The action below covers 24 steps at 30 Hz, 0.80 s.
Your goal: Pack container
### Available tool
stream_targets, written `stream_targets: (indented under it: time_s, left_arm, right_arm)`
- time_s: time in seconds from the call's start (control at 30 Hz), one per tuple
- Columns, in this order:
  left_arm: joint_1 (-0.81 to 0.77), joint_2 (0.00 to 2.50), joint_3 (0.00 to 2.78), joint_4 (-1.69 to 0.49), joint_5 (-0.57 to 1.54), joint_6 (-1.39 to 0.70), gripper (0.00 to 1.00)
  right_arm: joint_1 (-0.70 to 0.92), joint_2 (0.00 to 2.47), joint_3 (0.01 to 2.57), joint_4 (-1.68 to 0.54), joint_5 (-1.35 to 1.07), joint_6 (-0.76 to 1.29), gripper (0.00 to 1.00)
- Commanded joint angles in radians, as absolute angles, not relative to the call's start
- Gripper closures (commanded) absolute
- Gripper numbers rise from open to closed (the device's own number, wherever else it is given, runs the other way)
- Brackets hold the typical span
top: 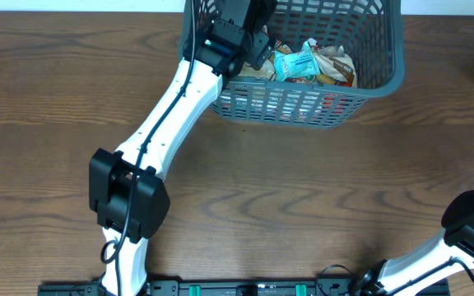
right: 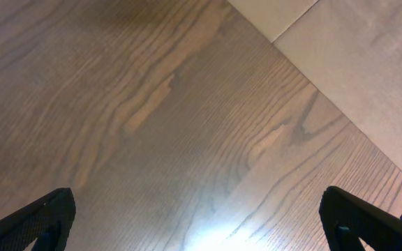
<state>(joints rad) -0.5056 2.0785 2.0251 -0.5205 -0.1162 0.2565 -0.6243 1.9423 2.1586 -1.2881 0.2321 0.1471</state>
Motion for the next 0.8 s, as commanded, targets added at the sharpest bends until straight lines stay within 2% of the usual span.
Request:
stream_targets:
  time_s: [0.0,0.47,0.6,0.77]
  left_arm:
    - [-0.501,2.001,2.087,-0.531,-0.148,0.285,0.10]
    - [-0.501,1.660,2.090,-0.643,-0.152,0.285,0.10]
    - [-0.501,1.556,2.090,-0.771,-0.173,0.284,0.10]
    - [-0.501,1.470,2.090,-0.997,-0.327,0.275,0.10]
  right_arm:
    - [-0.631,1.950,2.155,-1.287,0.235,0.133,0.01]
    - [-0.631,1.950,2.155,-1.287,0.235,0.133,0.01]
    - [-0.631,1.950,2.155,-1.286,0.235,0.133,0.01]
    - [-0.631,1.950,2.155,-1.287,0.235,0.133,0.01]
